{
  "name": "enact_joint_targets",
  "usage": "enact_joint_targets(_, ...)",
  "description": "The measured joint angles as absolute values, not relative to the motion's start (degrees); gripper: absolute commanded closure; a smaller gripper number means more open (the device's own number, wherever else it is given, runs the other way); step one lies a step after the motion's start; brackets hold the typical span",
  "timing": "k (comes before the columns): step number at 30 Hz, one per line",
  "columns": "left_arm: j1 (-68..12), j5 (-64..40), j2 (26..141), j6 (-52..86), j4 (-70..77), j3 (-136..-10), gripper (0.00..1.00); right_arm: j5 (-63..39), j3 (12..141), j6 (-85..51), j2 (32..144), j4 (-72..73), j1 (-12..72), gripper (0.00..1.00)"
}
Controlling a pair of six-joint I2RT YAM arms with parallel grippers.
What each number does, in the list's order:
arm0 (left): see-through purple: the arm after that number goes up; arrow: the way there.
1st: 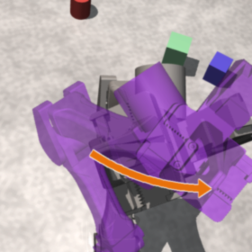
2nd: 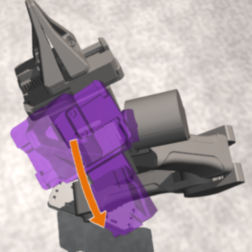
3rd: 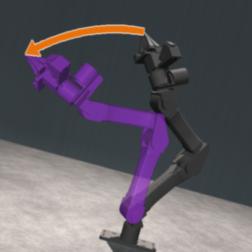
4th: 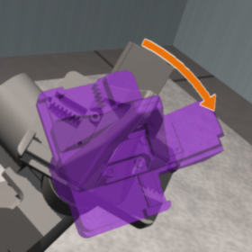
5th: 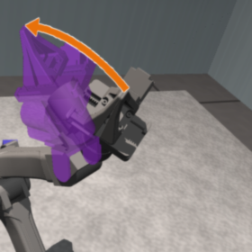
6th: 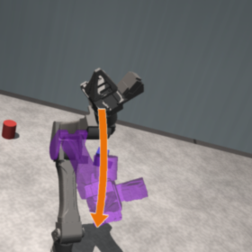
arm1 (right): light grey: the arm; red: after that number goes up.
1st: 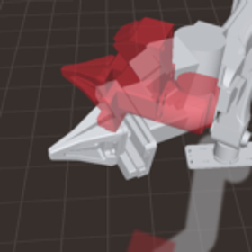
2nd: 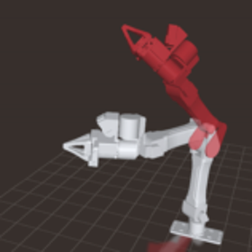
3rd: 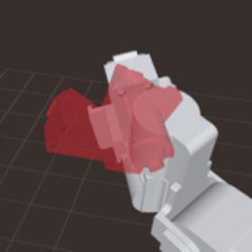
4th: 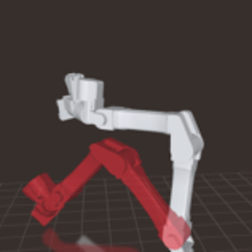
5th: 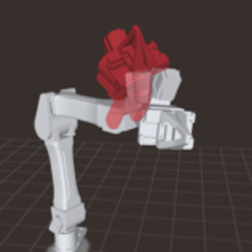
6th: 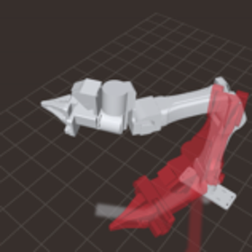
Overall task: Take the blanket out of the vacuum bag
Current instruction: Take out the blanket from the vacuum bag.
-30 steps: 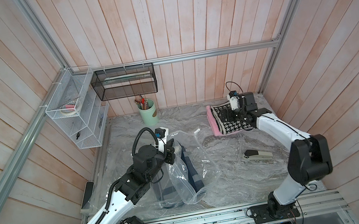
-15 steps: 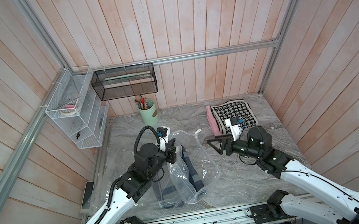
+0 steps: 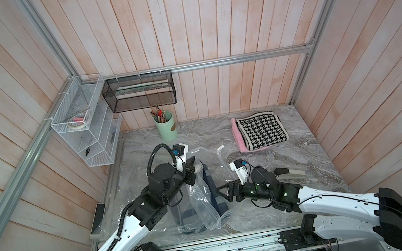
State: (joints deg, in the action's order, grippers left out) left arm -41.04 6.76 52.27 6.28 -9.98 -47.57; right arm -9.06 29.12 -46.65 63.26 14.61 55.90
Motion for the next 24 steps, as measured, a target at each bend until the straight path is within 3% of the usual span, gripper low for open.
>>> enact_joint_targets(13,-41.0,7.5,50.5,7.1,-10.4,-45.9,1.00,-7.7,27.1,-47.5,77.4,22.7,56.5,0.12)
enact_joint_targets(24,-41.0,7.5,50.1,7.2,-10.5,-45.6,1.00,-12.6,30.3,-47.8,82.7,27.2,56.8,0.24)
